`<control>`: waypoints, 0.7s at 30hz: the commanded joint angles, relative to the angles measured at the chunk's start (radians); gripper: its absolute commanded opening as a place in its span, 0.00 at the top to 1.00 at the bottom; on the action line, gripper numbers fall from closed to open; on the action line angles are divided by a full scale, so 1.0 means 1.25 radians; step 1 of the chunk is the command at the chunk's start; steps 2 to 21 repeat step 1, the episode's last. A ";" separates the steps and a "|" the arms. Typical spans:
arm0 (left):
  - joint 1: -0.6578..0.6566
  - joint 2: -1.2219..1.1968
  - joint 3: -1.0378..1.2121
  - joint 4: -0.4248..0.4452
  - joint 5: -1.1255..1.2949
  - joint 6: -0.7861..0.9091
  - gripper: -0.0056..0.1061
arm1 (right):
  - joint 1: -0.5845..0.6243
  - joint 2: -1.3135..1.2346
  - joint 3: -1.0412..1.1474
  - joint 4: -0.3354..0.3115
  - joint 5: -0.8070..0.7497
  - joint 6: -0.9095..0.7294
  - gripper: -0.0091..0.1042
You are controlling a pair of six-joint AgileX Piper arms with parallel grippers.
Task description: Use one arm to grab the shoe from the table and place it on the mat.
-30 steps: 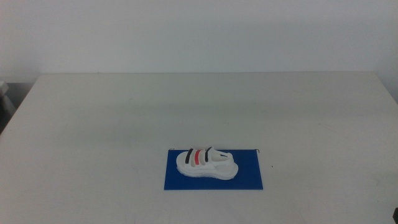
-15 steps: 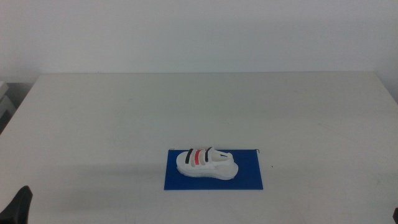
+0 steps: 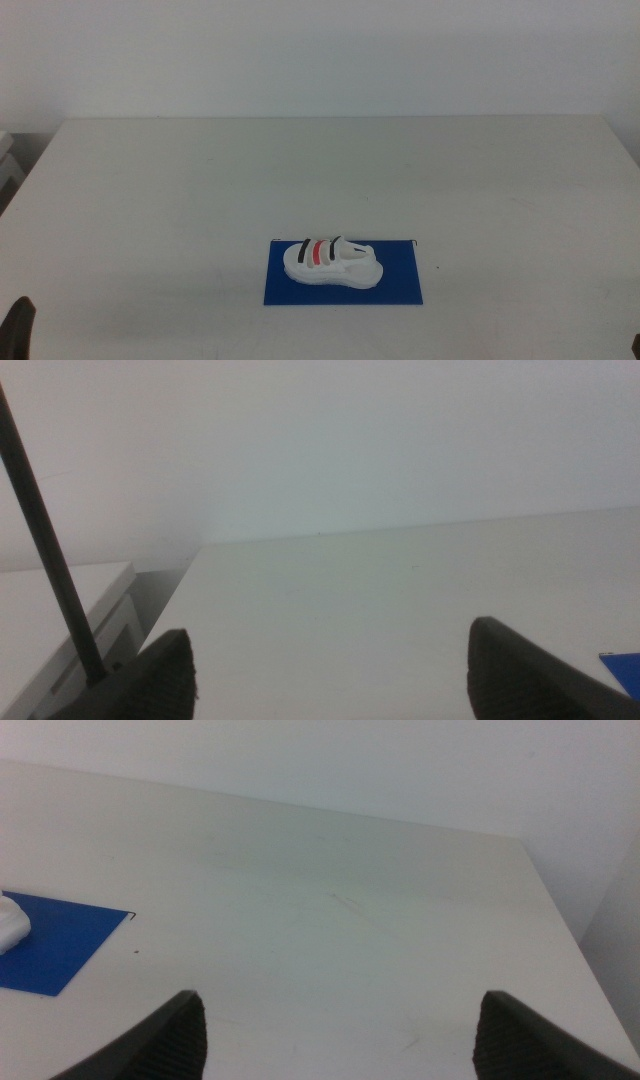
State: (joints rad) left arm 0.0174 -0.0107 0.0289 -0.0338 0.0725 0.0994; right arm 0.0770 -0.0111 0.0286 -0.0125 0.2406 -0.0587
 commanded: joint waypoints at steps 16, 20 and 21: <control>-0.002 -0.014 0.006 -0.001 -0.063 -0.001 0.11 | 0.002 0.003 0.004 -0.009 -0.058 -0.008 0.23; -0.002 -0.014 0.006 -0.001 -0.063 -0.001 0.11 | 0.002 0.003 0.004 -0.009 -0.058 -0.008 0.23; -0.002 -0.014 0.006 -0.001 -0.063 -0.001 0.11 | 0.002 0.003 0.004 -0.009 -0.058 -0.008 0.23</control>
